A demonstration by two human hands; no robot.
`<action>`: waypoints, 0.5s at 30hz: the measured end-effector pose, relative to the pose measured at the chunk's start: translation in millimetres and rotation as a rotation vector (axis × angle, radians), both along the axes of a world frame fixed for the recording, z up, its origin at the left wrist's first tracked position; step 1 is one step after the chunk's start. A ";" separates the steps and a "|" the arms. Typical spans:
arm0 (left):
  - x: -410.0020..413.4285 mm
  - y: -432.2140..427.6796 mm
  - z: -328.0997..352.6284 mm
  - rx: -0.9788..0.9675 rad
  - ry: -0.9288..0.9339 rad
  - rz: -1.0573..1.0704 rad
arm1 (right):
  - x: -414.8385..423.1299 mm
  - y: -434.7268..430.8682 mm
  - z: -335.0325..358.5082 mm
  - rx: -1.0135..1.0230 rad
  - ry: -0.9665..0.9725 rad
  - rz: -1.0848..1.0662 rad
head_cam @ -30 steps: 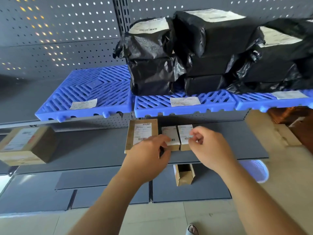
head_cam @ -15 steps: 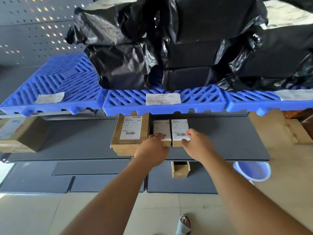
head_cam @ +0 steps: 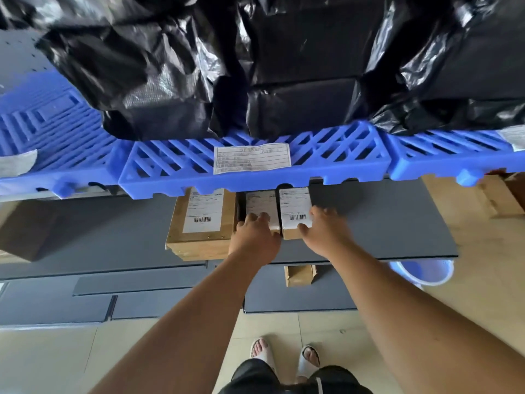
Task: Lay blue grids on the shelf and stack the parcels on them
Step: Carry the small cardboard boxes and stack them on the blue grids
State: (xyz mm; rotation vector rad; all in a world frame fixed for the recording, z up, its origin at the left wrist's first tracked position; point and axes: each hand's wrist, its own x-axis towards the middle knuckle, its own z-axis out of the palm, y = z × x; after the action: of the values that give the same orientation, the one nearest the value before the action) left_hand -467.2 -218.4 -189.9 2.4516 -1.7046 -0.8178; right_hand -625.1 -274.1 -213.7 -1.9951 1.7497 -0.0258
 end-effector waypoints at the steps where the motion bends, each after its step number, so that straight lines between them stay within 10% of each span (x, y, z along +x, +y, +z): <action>1: -0.2 -4.2 -4.9 0.005 -0.009 -0.003 | 2.9 -3.5 -4.7 -0.003 0.003 0.000; 15: 11.6 -48.5 -78.4 -0.088 -0.098 0.008 | 43.0 -48.9 -60.2 -0.035 0.055 0.014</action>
State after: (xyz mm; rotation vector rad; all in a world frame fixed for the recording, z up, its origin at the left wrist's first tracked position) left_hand -455.6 -266.9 -268.3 2.4761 -1.7214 -0.6183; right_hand -582.2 -322.9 -273.9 -2.0510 1.7811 0.0024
